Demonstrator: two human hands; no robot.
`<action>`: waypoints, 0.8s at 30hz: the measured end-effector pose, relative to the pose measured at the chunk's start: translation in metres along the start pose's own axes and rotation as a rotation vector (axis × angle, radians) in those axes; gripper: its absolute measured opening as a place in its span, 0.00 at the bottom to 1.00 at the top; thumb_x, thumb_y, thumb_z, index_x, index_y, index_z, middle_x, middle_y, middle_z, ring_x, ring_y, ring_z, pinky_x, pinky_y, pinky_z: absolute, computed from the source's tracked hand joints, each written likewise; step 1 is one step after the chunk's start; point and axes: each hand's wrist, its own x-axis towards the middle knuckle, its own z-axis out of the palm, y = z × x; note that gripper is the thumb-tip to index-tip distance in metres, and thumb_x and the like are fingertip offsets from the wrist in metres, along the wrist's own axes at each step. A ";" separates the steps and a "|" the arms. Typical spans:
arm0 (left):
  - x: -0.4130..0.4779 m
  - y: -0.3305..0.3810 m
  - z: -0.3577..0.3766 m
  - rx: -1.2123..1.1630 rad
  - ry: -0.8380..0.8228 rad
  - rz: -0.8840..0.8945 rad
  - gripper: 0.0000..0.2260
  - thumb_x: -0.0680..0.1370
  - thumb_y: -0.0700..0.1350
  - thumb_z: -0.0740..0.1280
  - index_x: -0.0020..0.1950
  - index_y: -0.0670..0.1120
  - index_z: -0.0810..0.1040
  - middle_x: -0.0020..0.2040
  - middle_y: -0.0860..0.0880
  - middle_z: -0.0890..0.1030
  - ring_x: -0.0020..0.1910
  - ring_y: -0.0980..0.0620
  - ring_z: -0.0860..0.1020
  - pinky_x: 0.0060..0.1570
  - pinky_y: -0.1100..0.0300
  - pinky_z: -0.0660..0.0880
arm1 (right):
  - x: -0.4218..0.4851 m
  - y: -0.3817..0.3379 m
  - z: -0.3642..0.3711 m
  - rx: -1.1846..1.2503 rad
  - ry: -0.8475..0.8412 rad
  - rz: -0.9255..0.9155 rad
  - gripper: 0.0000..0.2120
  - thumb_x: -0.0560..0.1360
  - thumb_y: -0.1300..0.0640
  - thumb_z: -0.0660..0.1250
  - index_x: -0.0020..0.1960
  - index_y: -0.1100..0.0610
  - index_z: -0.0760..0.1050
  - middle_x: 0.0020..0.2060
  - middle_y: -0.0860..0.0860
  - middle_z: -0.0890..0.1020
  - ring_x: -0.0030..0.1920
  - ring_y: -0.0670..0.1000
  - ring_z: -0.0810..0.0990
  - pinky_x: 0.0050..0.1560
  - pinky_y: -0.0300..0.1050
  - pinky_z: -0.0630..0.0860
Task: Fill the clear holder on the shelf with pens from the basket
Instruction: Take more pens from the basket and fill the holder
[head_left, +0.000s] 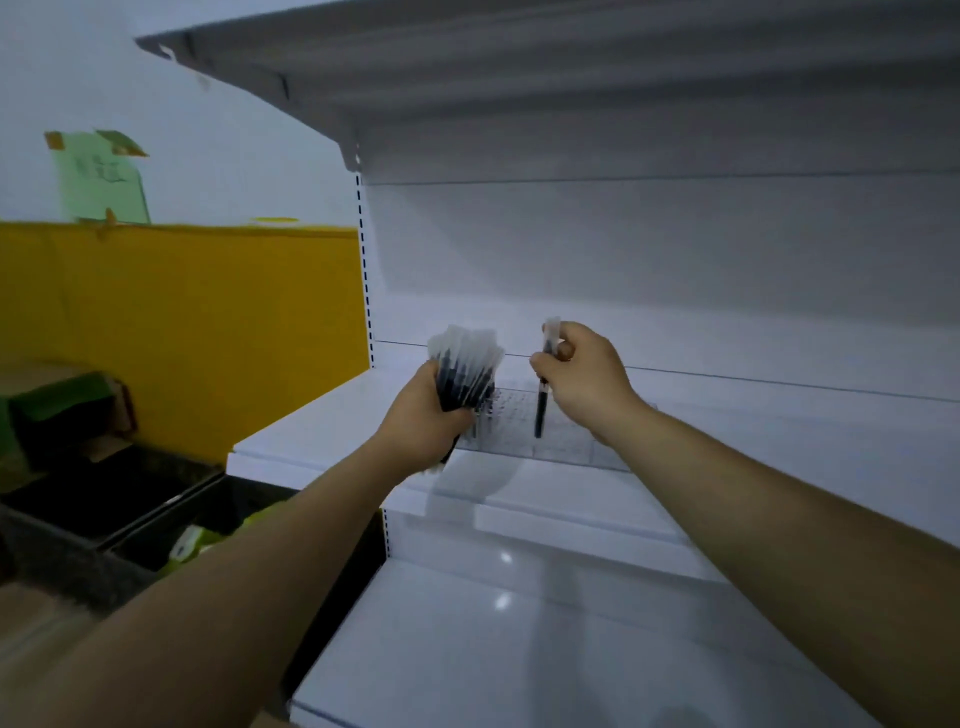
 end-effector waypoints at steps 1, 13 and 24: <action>0.005 -0.002 0.003 0.010 -0.001 0.007 0.19 0.71 0.34 0.68 0.61 0.45 0.73 0.50 0.50 0.79 0.50 0.50 0.77 0.50 0.59 0.70 | 0.007 0.005 -0.002 0.011 0.037 0.001 0.06 0.77 0.59 0.65 0.54 0.54 0.72 0.34 0.45 0.71 0.33 0.46 0.69 0.35 0.40 0.66; 0.052 -0.037 0.011 -0.025 -0.033 -0.023 0.23 0.72 0.36 0.70 0.65 0.46 0.71 0.56 0.49 0.80 0.54 0.48 0.77 0.54 0.57 0.72 | 0.073 0.032 0.025 0.100 0.192 0.015 0.14 0.78 0.62 0.63 0.63 0.55 0.74 0.37 0.46 0.76 0.44 0.53 0.79 0.55 0.55 0.78; 0.067 -0.055 0.008 -0.085 -0.109 -0.017 0.21 0.73 0.35 0.70 0.64 0.47 0.70 0.52 0.52 0.77 0.52 0.49 0.76 0.51 0.58 0.71 | 0.104 0.041 0.062 0.038 0.200 0.043 0.14 0.79 0.62 0.61 0.65 0.57 0.71 0.48 0.52 0.77 0.51 0.56 0.79 0.54 0.51 0.78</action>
